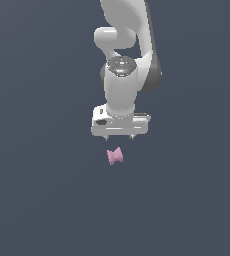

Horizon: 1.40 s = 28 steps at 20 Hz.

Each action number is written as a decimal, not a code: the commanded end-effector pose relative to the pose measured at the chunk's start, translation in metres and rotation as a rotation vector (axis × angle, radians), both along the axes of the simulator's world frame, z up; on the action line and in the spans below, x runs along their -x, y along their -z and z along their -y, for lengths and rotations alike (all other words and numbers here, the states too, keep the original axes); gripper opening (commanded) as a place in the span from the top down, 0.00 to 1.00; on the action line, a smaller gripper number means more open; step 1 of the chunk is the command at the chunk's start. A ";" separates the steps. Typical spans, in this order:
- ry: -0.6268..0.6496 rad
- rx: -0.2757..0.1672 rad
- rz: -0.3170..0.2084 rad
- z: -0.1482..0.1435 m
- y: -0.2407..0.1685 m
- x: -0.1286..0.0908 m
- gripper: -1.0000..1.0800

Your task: Pick up the object and move it to a goal position.

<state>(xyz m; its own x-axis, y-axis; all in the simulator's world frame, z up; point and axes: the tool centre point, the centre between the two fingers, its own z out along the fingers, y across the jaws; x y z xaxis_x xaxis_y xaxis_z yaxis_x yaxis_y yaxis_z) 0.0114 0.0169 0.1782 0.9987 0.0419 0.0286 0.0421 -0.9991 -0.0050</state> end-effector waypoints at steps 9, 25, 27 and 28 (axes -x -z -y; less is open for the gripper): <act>-0.063 0.016 0.010 -0.010 -0.005 -0.004 0.04; -0.150 0.016 -0.006 0.001 0.034 -0.008 0.04; -0.178 0.015 -0.012 0.005 0.048 -0.009 0.04; -0.191 0.014 -0.014 0.007 0.054 -0.009 0.04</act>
<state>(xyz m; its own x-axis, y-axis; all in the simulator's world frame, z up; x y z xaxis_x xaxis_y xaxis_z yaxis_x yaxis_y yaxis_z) 0.0200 0.0128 0.1338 0.9773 0.2113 0.0169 0.2112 -0.9774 0.0090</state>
